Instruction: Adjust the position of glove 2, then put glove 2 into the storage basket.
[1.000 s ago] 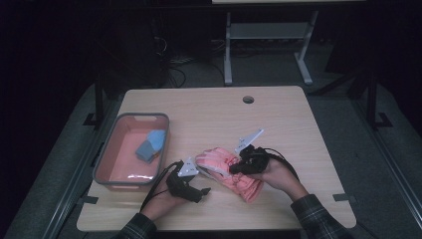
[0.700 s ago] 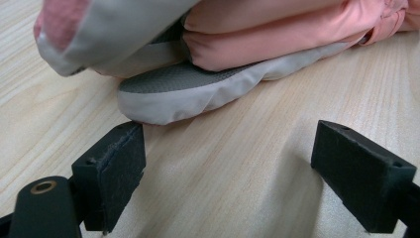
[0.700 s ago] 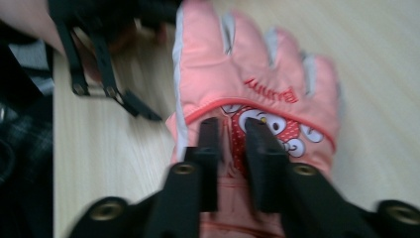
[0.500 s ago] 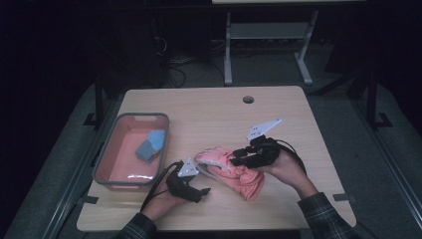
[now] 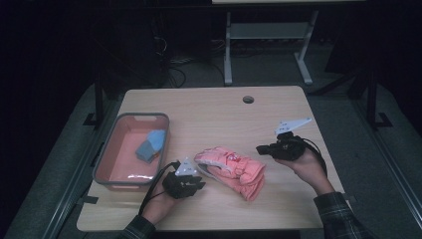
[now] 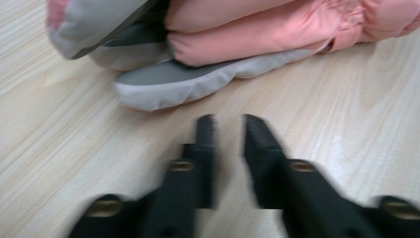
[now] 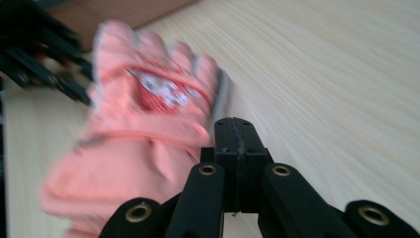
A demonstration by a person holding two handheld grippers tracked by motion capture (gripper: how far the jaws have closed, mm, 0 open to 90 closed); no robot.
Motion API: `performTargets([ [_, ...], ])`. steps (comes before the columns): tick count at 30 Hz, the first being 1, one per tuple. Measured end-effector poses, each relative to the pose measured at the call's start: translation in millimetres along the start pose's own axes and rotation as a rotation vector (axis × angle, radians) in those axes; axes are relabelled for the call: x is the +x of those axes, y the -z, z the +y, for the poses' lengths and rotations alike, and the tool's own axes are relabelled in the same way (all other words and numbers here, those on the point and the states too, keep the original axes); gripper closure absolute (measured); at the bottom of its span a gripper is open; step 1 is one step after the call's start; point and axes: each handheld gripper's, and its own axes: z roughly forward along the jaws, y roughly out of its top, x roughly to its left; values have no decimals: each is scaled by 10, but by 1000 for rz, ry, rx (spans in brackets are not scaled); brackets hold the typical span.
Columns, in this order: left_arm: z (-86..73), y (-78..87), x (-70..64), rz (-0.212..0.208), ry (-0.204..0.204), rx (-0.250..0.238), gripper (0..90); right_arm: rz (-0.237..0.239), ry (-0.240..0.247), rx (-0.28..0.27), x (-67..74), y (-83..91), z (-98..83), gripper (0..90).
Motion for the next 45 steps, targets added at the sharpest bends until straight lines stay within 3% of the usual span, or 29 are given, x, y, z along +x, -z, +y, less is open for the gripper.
performTargets([
  [2, 26, -12, -9, -3, -7, 9, 894, -12, -18, 13, -61, -9, -104, 900],
  [7, 82, -79, -30, -13, -6, 7, 895, -22, -50, 62, -132, -53, -323, 899],
  [12, 176, -177, -69, -19, -17, 14, 895, -20, -34, 98, -147, -124, -499, 899],
  [14, 216, -234, -54, -11, -30, 27, 895, -11, -30, 116, -105, -151, -543, 899],
  [20, 291, -309, 36, 0, -1, 23, 894, 21, -2, 146, -28, -248, -587, 900],
  [30, 451, -414, 167, -5, 12, 27, 895, 95, 27, 176, 169, -323, -659, 899],
  [34, 481, -459, 186, -16, 25, 18, 895, 128, 33, 177, 250, -351, -693, 900],
  [44, 526, -536, 159, -65, 4, 11, 895, 193, 72, 175, 523, -413, -711, 900],
  [45, 529, -535, 167, -70, -14, 22, 895, 196, 75, 176, 556, -425, -707, 899],
])
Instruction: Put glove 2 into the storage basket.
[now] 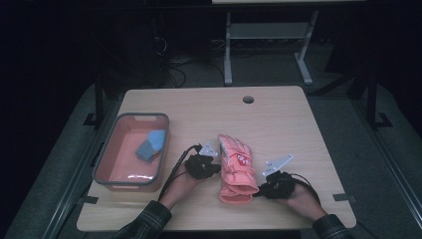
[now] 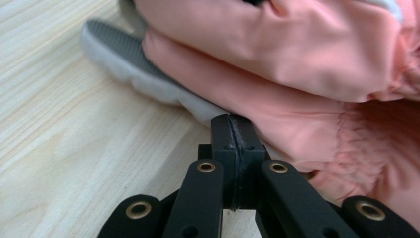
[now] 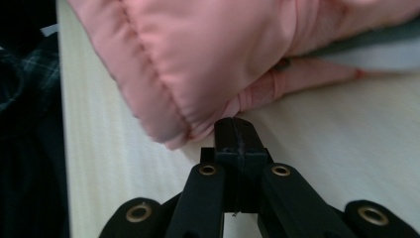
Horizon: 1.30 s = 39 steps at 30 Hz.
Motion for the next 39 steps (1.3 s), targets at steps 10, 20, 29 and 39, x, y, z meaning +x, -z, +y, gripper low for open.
performTargets([
  [10, 5, -25, -32, -38, -6, 1, 895, 43, 39, -4, 204, -202, 118, 900],
  [20, -31, 57, 14, -30, 2, 4, 894, 12, 17, -13, 208, -96, 98, 899],
  [29, -84, 275, 84, -6, 36, 17, 681, -88, -74, -105, 41, 375, 134, 900],
  [39, 26, 412, 123, 6, 85, -12, 404, -162, -70, -188, -69, 512, 447, 900],
])
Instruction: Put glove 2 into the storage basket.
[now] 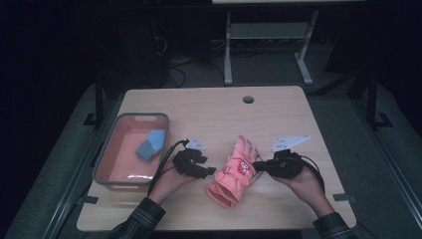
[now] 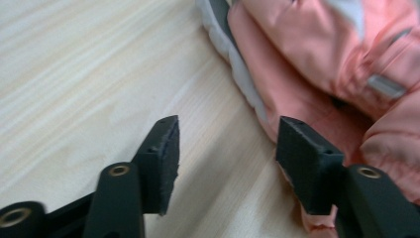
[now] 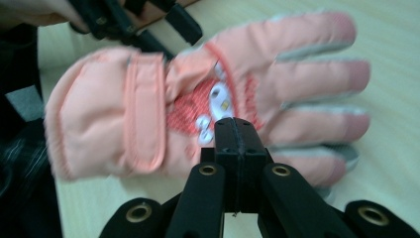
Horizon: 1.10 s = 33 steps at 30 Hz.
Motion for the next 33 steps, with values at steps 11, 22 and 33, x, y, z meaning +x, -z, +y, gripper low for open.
performTargets([
  [11, 136, 211, -12, -24, -4, -71, 283, -26, 2, 39, -85, -282, 82, 900],
  [22, 338, 165, -147, -62, -33, -75, 179, -45, 15, 115, -87, -500, 8, 900],
  [33, 575, -147, -258, -98, -43, -49, 146, -58, 25, 143, -58, -569, 10, 900],
])
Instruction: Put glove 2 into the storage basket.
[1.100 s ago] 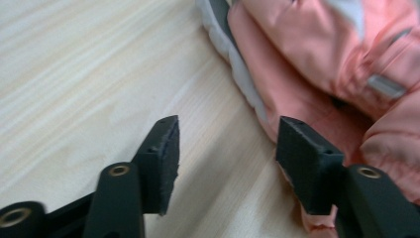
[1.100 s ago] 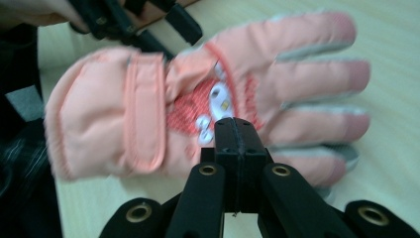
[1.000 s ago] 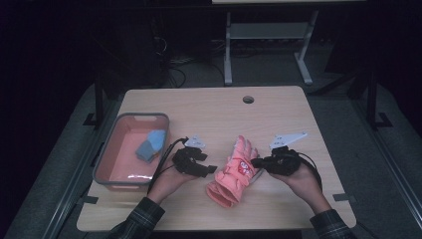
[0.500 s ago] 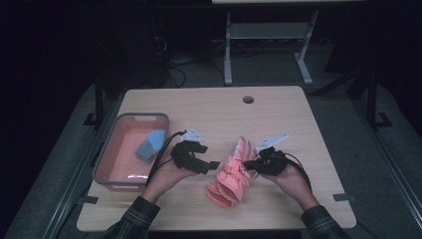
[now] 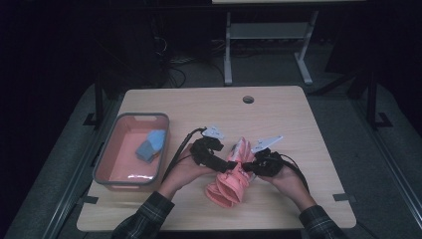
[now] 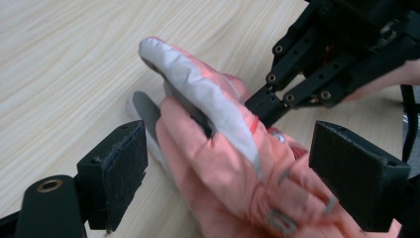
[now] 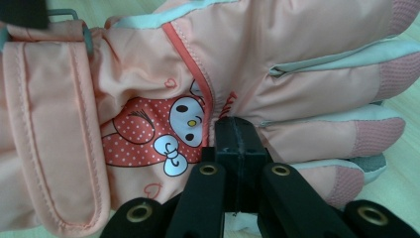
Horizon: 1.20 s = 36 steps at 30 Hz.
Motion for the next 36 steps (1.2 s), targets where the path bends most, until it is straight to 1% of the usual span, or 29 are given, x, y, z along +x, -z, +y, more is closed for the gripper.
performTargets([
  [4, -18, -136, 26, -5, 10, 38, 136, 0, 4, 1, -2, -2, -2, 900],
  [6, -51, -204, 47, -22, 31, 43, 135, 1, 4, 1, -3, -3, -3, 900],
  [10, -124, -308, 98, -28, 37, 77, 130, 5, 3, 3, -1, -5, -4, 900],
  [11, -148, -332, 111, -36, 55, 73, 129, 5, 4, 3, 0, -6, -4, 900],
  [12, -172, -351, 129, -40, 57, 83, 129, 5, 4, 4, 0, -7, -5, 900],
  [13, -196, -373, 141, -47, 68, 82, 128, 7, 4, 4, -1, -8, -5, 900],
  [15, -232, -391, 179, -66, 84, 89, 126, 8, 9, 2, -5, -10, -11, 900],
  [16, -250, -404, 190, -75, 95, 83, 126, 7, 10, -1, -5, -5, -14, 900],
  [18, -277, -424, 210, -84, 103, 91, 126, 8, 0, -3, -8, 20, -21, 900],
  [20, -302, -444, 224, -95, 114, 91, 126, 10, 2, -12, -12, 59, -36, 900],
  [21, -314, -456, 227, -100, 116, 91, 126, 11, -2, -12, -10, 77, -46, 900],
  [23, -322, -469, 232, -102, 117, 93, 126, 13, 11, -16, -14, 100, -63, 900],
  [24, -324, -472, 234, -102, 115, 95, 127, 9, 4, -11, -7, 115, -66, 900],
  [25, -325, -475, 234, -101, 114, 98, 127, 6, 14, -6, -12, 126, -74, 900],
  [26, -327, -478, 237, -102, 111, 100, 128, -3, 12, -7, -10, 140, -86, 900],
  [28, -335, -501, 239, -112, 115, 107, 133, -1, 11, -7, -26, 151, -103, 900],
  [29, -339, -517, 242, -119, 125, 116, 133, 4, 3, -4, -30, 145, -111, 900],
  [31, -348, -540, 260, -137, 132, 127, 136, 2, 4, 9, -38, 106, -126, 900],
  [32, -355, -555, 269, -151, 149, 129, 136, 4, 3, 10, -33, 83, -130, 900],
  [35, -354, -562, 272, -165, 152, 128, 140, -4, 9, 14, -23, 48, -133, 900],
  [36, -352, -568, 271, -173, 148, 128, 159, -3, 10, 18, -25, 46, -132, 900],
])
